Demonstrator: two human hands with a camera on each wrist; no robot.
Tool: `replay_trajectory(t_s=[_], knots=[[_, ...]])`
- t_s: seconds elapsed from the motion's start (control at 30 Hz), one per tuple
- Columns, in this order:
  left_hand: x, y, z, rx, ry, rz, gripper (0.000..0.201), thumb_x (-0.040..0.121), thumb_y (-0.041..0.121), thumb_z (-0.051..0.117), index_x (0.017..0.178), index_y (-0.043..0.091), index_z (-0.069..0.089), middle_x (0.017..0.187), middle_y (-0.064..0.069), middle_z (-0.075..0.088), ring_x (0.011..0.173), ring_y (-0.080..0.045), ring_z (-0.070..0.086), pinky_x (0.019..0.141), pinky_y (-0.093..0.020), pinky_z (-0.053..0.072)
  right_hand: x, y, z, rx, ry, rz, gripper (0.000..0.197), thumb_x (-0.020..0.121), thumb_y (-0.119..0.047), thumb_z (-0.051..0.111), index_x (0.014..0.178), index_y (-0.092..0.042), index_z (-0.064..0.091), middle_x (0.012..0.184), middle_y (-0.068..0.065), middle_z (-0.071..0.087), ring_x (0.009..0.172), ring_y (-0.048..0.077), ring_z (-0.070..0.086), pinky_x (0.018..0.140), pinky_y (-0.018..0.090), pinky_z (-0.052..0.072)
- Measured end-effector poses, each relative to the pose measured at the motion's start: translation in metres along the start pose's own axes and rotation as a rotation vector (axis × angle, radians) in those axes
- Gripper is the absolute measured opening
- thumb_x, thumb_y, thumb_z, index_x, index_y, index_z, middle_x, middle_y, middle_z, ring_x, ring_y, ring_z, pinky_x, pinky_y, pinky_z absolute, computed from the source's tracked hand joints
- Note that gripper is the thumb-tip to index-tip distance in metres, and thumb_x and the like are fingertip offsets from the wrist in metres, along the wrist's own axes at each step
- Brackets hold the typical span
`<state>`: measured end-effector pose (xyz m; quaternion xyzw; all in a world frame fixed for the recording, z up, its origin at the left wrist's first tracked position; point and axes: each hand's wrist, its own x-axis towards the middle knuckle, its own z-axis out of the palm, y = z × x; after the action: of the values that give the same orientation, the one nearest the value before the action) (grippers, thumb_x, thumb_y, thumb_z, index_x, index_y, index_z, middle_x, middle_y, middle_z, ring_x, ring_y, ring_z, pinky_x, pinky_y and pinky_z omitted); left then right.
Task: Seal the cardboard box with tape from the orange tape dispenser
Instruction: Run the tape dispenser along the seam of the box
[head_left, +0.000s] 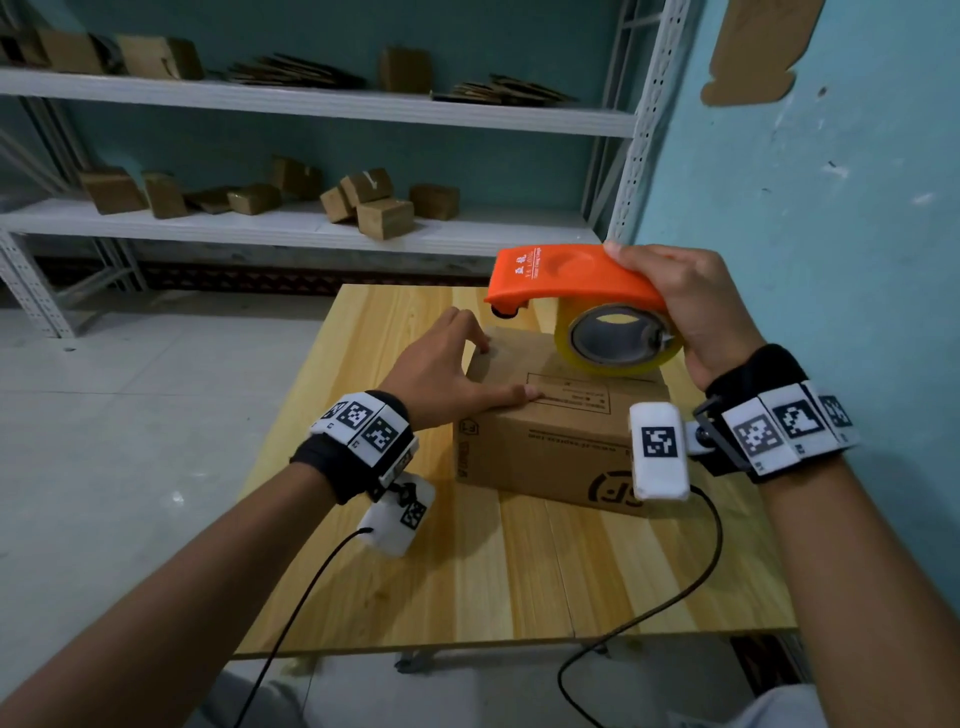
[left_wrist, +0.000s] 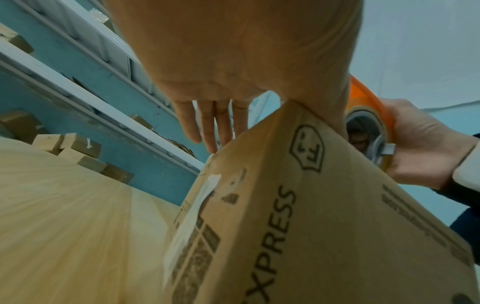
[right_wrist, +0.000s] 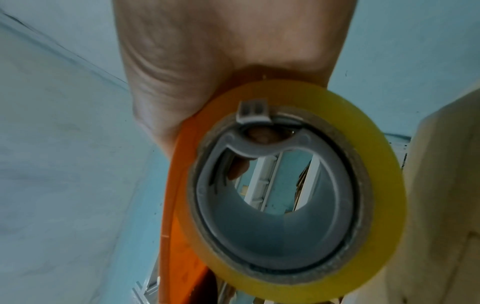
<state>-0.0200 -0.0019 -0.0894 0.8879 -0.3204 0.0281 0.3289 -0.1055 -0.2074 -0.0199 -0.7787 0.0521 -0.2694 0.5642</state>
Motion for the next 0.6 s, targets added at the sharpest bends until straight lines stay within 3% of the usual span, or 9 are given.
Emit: replay_trajectory(t_s=[0.13, 0.23, 0.37, 0.53, 0.6], knots=[[-0.002, 0.001, 0.003, -0.009, 0.025, -0.004, 0.077, 0.060, 0.072, 0.071, 0.115, 0.023, 0.049, 0.119, 0.009, 0.047, 0.104, -0.009, 0.049, 0.080, -0.029, 0.046, 0.004, -0.002, 0.009, -0.002, -0.015, 0.007, 0.054, 0.088, -0.040, 0.069, 0.100, 0.012, 0.067, 0.080, 0.016, 0.062, 0.072, 0.022, 0.060, 0.076, 0.030, 0.050], [-0.003, 0.002, 0.004, -0.053, 0.047, 0.024, 0.082, 0.062, 0.068, 0.073, 0.126, 0.028, 0.043, 0.117, 0.010, 0.046, 0.104, -0.008, 0.048, 0.081, -0.025, 0.042, 0.005, 0.003, 0.015, -0.021, -0.024, 0.045, 0.051, 0.086, -0.039, 0.072, 0.099, 0.010, 0.069, 0.080, 0.018, 0.064, 0.071, 0.024, 0.062, 0.076, 0.033, 0.051], [-0.004, 0.002, 0.005, -0.093, 0.048, 0.015, 0.081, 0.062, 0.064, 0.076, 0.127, 0.029, 0.042, 0.115, 0.010, 0.045, 0.104, -0.008, 0.047, 0.084, -0.025, 0.040, 0.007, 0.006, 0.018, -0.060, -0.041, 0.066, 0.046, 0.086, -0.040, 0.072, 0.099, 0.004, 0.073, 0.080, 0.015, 0.067, 0.072, 0.022, 0.063, 0.078, 0.033, 0.051], [-0.002, 0.000, 0.002, -0.113, 0.001, -0.008, 0.082, 0.063, 0.062, 0.077, 0.128, 0.025, 0.045, 0.119, 0.008, 0.045, 0.107, -0.008, 0.046, 0.087, -0.027, 0.041, 0.010, 0.009, 0.018, -0.091, -0.063, 0.083, 0.053, 0.086, -0.042, 0.071, 0.104, 0.008, 0.070, 0.079, 0.016, 0.064, 0.071, 0.022, 0.061, 0.077, 0.030, 0.050], [-0.002, -0.001, -0.003, -0.186, -0.038, -0.026, 0.079, 0.065, 0.054, 0.079, 0.130, 0.023, 0.044, 0.123, 0.009, 0.044, 0.109, -0.005, 0.042, 0.090, -0.026, 0.037, 0.010, 0.009, 0.019, -0.098, -0.071, 0.084, 0.052, 0.086, -0.042, 0.071, 0.103, 0.008, 0.070, 0.079, 0.016, 0.063, 0.071, 0.023, 0.061, 0.076, 0.030, 0.050]])
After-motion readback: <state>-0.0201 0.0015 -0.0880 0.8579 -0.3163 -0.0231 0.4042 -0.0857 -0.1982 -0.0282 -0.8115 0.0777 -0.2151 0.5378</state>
